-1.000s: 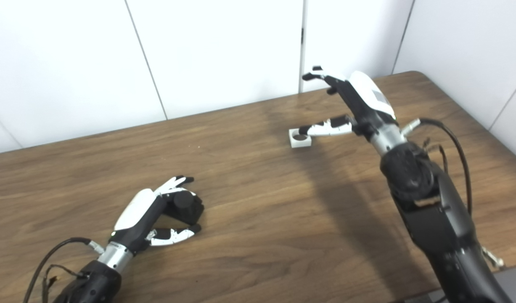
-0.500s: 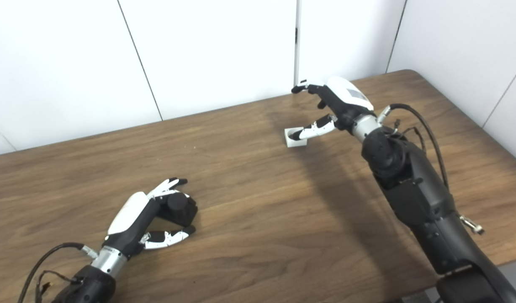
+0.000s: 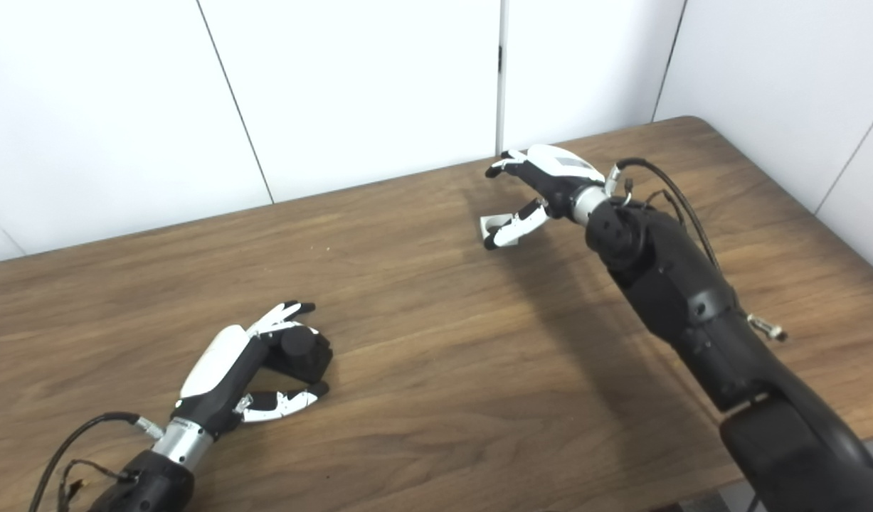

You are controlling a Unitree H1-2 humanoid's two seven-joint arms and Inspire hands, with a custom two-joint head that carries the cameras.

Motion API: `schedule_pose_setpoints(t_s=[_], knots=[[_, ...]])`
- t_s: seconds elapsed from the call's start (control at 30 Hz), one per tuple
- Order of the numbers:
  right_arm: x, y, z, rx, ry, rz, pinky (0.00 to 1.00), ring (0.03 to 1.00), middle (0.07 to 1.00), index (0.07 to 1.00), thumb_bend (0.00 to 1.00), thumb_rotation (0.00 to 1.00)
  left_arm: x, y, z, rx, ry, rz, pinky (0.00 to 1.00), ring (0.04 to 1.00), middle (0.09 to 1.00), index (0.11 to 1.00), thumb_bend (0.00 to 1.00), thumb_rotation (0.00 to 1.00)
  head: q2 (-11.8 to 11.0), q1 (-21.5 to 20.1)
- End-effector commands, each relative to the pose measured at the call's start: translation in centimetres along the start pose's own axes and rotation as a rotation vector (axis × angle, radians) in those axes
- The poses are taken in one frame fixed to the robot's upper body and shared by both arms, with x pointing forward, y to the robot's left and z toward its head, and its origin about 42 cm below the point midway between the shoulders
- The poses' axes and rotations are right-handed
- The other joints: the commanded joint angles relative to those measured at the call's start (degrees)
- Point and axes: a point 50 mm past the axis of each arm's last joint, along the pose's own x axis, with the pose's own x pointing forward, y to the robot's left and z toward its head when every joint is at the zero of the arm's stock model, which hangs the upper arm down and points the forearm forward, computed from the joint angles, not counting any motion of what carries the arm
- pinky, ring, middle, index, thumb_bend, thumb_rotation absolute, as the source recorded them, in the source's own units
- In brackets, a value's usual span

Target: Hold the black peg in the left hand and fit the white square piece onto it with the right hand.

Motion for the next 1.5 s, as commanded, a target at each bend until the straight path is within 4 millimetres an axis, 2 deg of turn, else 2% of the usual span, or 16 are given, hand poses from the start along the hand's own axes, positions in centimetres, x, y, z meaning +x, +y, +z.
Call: schedule_pose_setpoints(t_s=[0.0, 0.23, 0.43, 0.77, 1.0, 1.1, 1.33, 1.47], knots=[[0.7, -3.2, 0.9, -0.040, -0.027, -0.060, 0.92, 0.999, 0.996, 0.863, 0.90, 0.35, -1.5, 0.3, -1.7, 0.051, 0.076, -0.050, 0.93, 0.965, 0.921, 0.619, 0.64, 0.06, 0.1, 0.3], [1.7, -2.2, 0.3, -0.069, 0.000, -0.011, 0.95, 0.999, 0.993, 0.845, 0.92, 0.34, -1.7, 0.3, -1.9, 0.048, 0.078, -0.049, 0.93, 0.963, 0.920, 0.617, 0.65, 0.05, 0.3, 0.4], [2.0, -1.8, 0.2, -0.126, 0.021, 0.040, 0.99, 1.000, 1.000, 0.842, 0.92, 0.36, -1.8, 0.3, -2.0, 0.054, 0.078, -0.052, 0.92, 0.963, 0.922, 0.620, 0.64, 0.07, 0.4, 0.3], [2.1, -0.9, 0.1, -0.135, 0.032, 0.092, 1.00, 1.000, 0.999, 0.784, 0.92, 0.32, -1.6, 0.3, -1.9, 0.046, 0.079, -0.051, 0.93, 0.967, 0.924, 0.619, 0.65, 0.06, 1.0, 1.1], [2.0, 0.2, -0.1, -0.157, 0.023, 0.091, 0.98, 1.000, 0.984, 0.751, 0.87, 0.34, -1.6, 0.4, -1.8, 0.043, 0.075, -0.047, 0.94, 0.969, 0.924, 0.617, 0.64, 0.07, 1.2, 1.5], [2.0, 0.7, -0.2, -0.170, 0.021, 0.087, 0.96, 0.996, 0.973, 0.729, 0.81, 0.34, -1.5, 0.4, -1.7, 0.043, 0.077, -0.049, 0.95, 0.974, 0.926, 0.618, 0.63, 0.07, 1.3, 1.7], [2.4, 1.5, -0.1, -0.178, 0.009, 0.080, 0.95, 0.982, 0.945, 0.684, 0.71, 0.30, -1.6, 0.3, -1.6, 0.043, 0.075, -0.046, 0.94, 0.970, 0.922, 0.617, 0.64, 0.08, 1.4, 2.1], [2.6, 1.8, 0.2, -0.185, -0.001, 0.082, 0.95, 0.982, 0.935, 0.666, 0.68, 0.30, -1.6, 0.3, -1.6, 0.048, 0.078, -0.048, 0.94, 0.967, 0.922, 0.616, 0.64, 0.08, 1.2, 1.8]])
